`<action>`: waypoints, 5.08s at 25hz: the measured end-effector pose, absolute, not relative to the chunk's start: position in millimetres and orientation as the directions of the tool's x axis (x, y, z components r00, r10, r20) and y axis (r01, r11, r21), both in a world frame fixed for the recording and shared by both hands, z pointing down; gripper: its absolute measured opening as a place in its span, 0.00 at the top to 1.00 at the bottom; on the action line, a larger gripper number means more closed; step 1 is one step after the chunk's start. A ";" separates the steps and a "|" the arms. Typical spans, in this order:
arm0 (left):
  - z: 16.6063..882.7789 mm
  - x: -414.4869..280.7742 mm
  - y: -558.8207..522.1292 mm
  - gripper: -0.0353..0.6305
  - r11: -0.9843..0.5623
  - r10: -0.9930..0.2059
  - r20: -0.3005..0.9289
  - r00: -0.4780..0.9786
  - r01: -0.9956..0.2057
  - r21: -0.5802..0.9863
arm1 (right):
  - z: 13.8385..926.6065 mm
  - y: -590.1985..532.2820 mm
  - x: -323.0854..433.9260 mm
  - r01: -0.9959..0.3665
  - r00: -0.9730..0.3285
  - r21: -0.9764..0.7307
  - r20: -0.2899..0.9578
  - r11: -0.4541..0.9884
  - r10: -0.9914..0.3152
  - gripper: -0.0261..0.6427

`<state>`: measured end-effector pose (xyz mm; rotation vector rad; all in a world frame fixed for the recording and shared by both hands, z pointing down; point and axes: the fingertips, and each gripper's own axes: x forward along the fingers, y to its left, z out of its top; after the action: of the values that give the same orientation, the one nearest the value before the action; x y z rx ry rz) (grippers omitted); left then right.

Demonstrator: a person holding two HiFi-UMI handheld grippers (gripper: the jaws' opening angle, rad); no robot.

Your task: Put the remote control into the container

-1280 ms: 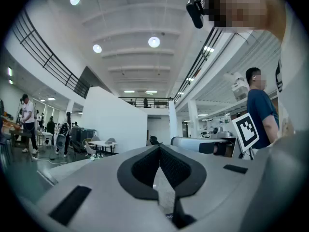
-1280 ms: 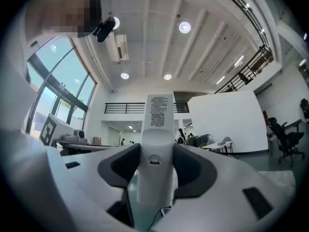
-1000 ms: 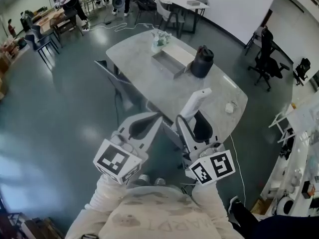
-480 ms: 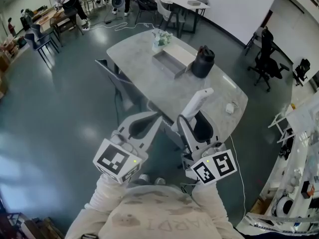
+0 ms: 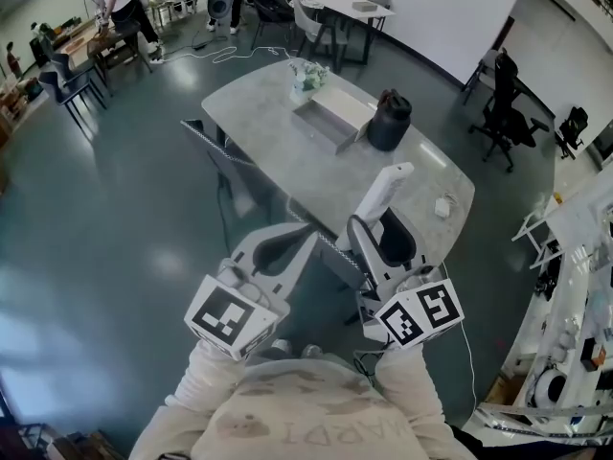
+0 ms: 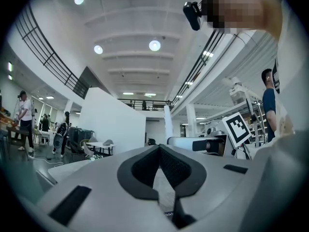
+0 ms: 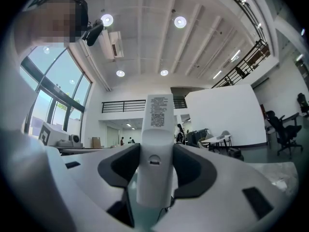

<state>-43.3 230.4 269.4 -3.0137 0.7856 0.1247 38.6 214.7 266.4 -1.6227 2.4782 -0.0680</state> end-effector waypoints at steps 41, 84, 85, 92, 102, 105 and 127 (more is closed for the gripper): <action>267.6 43.7 32.5 0.93 -0.800 -0.591 -0.124 0.797 -0.599 -0.034 | 337.3 -91.8 154.2 -0.881 -0.472 -0.051 0.144 0.469 -0.870 0.64; 304.4 23.0 -165.4 0.93 -0.844 -0.536 -0.017 0.844 -0.535 0.044 | 544.3 -350.2 155.2 -0.885 -0.281 0.121 0.632 0.450 -0.722 0.64; 307.0 21.7 -168.1 0.93 -0.842 -0.538 -0.013 0.843 -0.537 0.048 | 551.5 -352.5 155.0 -0.882 -0.277 0.122 0.646 0.455 -0.711 0.64; 321.6 17.0 -184.7 0.93 -0.840 -0.539 0.004 0.842 -0.538 0.076 | 599.4 -364.9 149.8 -0.855 -0.258 0.118 0.748 0.505 -0.612 0.64; 341.1 8.1 -202.5 0.93 -0.833 -0.545 0.022 0.838 -0.544 0.102 | 652.5 -370.3 150.6 -0.828 -0.194 0.111 0.862 0.549 -0.468 0.64; 345.4 6.9 -206.3 0.93 -0.829 -0.549 0.025 0.835 -0.548 0.111 | 661.5 -373.2 149.9 -0.817 -0.181 0.113 0.881 0.565 -0.438 0.64; 358.1 -1.6 -213.2 0.93 -0.825 -0.552 0.040 0.833 -0.552 0.118 | 690.7 -378.3 148.1 -0.817 -0.171 0.045 0.933 0.575 -0.316 0.64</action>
<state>-1.6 -213.2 358.1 -3.1263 0.9456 -0.0068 148.1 -378.3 690.7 -1.9179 3.5568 -1.2011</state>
